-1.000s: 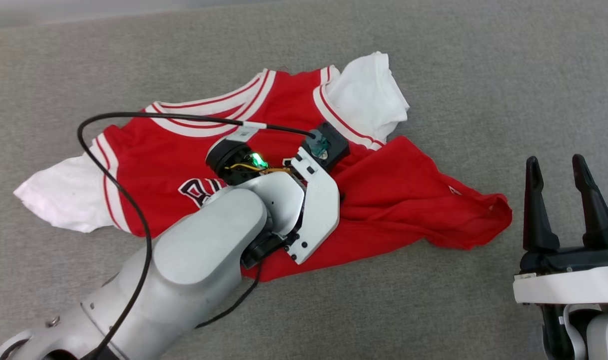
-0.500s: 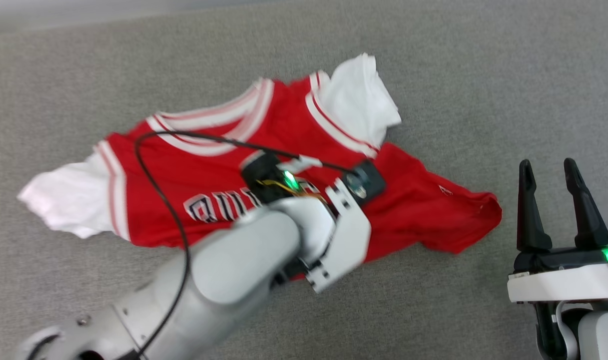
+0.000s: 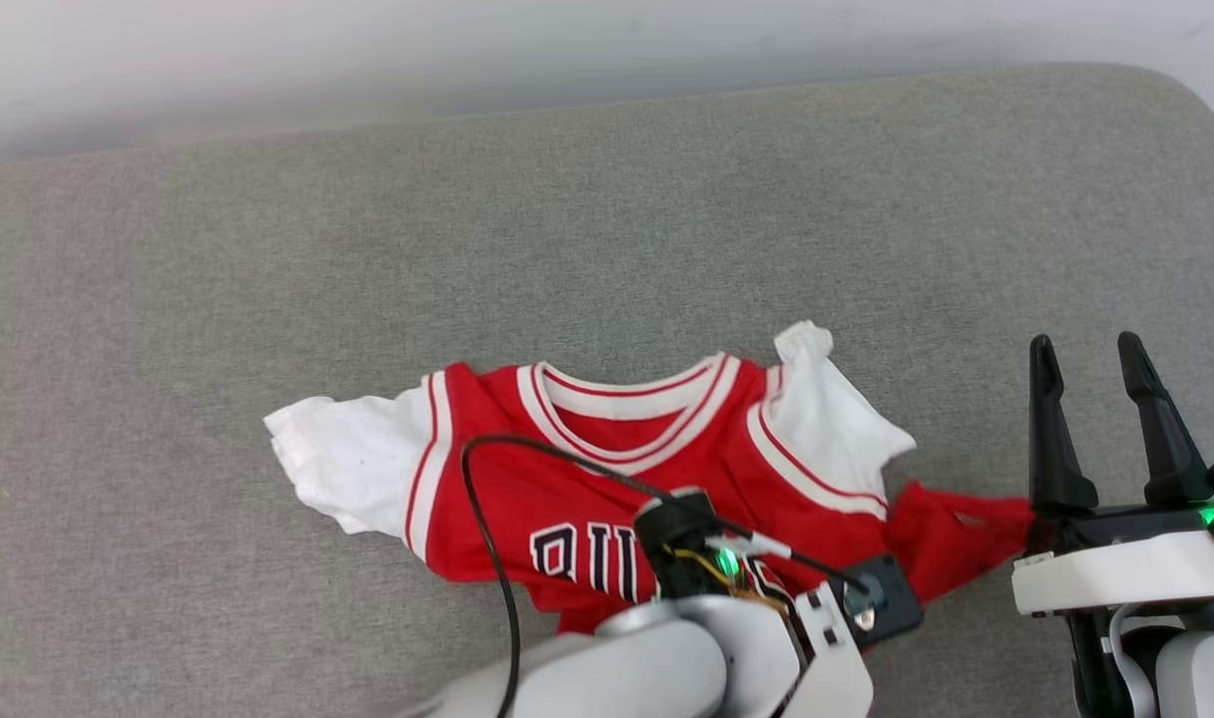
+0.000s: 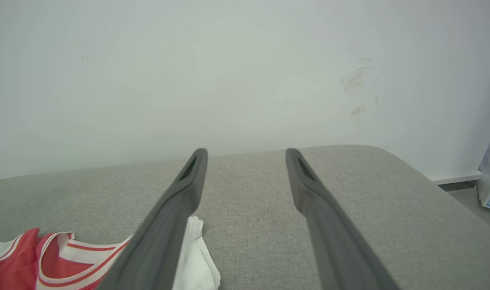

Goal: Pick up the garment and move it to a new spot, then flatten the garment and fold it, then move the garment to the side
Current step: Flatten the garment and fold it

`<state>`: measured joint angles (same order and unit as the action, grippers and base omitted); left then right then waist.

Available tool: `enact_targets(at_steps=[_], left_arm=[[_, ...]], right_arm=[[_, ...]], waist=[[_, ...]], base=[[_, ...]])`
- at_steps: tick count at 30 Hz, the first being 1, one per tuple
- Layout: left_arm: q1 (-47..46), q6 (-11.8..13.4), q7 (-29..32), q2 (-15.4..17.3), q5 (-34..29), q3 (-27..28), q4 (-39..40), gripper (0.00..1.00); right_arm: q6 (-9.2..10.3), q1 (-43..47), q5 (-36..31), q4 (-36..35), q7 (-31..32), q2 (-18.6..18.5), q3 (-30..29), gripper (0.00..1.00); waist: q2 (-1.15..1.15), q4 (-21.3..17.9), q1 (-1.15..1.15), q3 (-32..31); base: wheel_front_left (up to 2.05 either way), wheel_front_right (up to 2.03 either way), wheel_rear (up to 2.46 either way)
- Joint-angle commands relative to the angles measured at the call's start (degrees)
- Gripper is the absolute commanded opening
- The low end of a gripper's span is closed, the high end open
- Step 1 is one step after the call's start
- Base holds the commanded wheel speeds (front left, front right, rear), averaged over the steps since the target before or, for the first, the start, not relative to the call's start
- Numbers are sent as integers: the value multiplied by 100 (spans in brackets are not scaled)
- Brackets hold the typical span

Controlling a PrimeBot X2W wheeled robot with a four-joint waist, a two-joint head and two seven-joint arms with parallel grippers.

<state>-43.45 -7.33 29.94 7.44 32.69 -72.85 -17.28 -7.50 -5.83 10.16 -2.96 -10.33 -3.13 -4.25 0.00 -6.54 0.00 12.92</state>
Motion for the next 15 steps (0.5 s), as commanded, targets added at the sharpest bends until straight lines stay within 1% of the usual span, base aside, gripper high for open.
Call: enact_targets(at_steps=[1, 4, 5, 6, 7, 10, 15], left_arm=[[139, -9, -59, -47, -50, -24, -48, 0], [294, -10, -177, -135, -175, -38, -124, 0], [354, -11, -215, -169, -181, -46, -118, 5], [420, -12, -254, -202, -217, -53, -89, 43], [446, -12, -322, -223, -236, -50, -80, 100], [324, -11, -743, -239, -254, -4, -157, 100], [156, 187, -1447, -195, -114, 557, -159, 100]], right_arm=[[2, 61, -9, -21, 17, -22, -5, 100], [2, 46, 2, -60, 36, -20, -16, 100], [2, 47, 3, -57, 40, -20, -28, 100], [2, 50, 2, -46, 44, -19, -33, 100], [2, 50, 4, -31, 50, -19, -35, 100], [2, 54, 0, 8, 59, -26, -54, 100], [2, 112, 32, 45, 70, -80, -130, 100]], waist=[[0, 17, 0, -4], [0, 85, 0, 35], [0, 118, 0, 39], [0, 151, 0, 36], [0, 188, 0, 26], [0, 322, 0, -62], [0, 594, 0, -293]], base=[[0, 0, 0], [0, 0, 0], [0, 0, 0], [0, 0, 0], [0, 0, 0], [0, 0, 0], [0, 0, 0]])
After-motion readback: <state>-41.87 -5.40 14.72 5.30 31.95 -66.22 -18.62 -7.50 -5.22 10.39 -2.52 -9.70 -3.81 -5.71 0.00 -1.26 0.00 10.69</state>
